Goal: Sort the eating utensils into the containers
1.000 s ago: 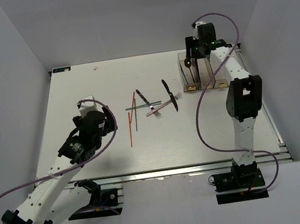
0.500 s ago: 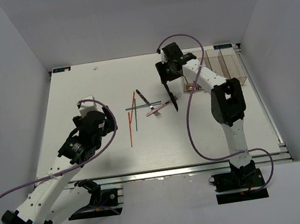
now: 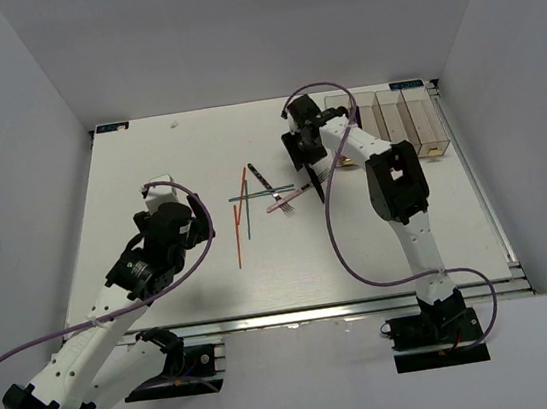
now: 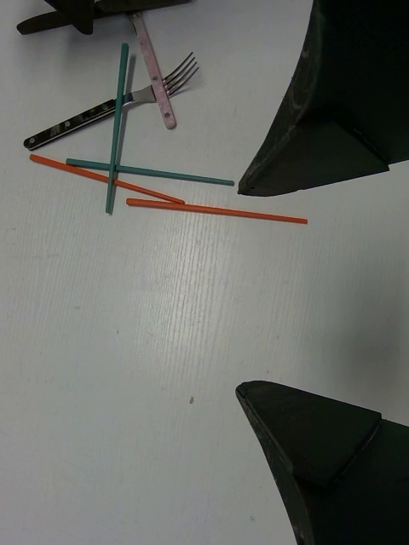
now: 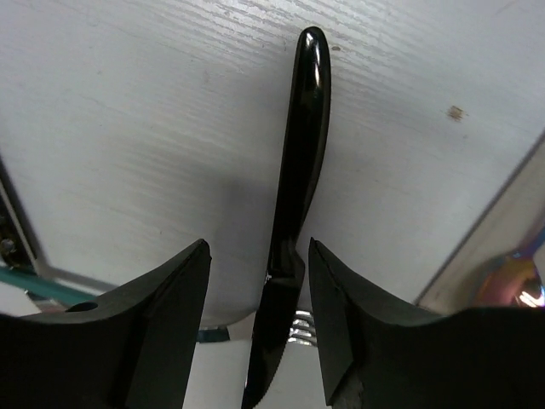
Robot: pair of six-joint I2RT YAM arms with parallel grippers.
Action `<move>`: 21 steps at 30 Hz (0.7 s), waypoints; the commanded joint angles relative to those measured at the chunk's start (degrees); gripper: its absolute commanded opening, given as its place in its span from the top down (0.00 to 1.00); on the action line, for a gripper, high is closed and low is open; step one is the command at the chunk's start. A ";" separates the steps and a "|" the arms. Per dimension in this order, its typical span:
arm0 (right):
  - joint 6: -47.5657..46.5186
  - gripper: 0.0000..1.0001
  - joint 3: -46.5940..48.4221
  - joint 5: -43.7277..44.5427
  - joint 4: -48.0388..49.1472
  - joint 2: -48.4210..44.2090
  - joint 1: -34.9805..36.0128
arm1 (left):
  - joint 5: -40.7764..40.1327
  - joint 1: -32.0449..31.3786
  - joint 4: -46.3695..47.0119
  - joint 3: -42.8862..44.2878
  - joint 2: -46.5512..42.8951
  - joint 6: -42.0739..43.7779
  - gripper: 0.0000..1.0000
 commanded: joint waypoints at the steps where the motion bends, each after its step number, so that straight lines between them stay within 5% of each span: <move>1: -0.46 0.45 4.32 1.23 -1.71 2.80 0.22 | 0.28 -0.04 1.13 0.28 -0.94 0.38 0.02; 8: -0.72 0.45 4.69 2.73 -0.56 3.95 -0.39 | 0.72 -0.04 1.22 0.28 -0.59 0.47 0.02; 21: -0.72 0.66 7.15 -0.43 -6.71 8.08 -0.92 | 0.81 0.05 1.14 0.46 -0.50 0.56 0.02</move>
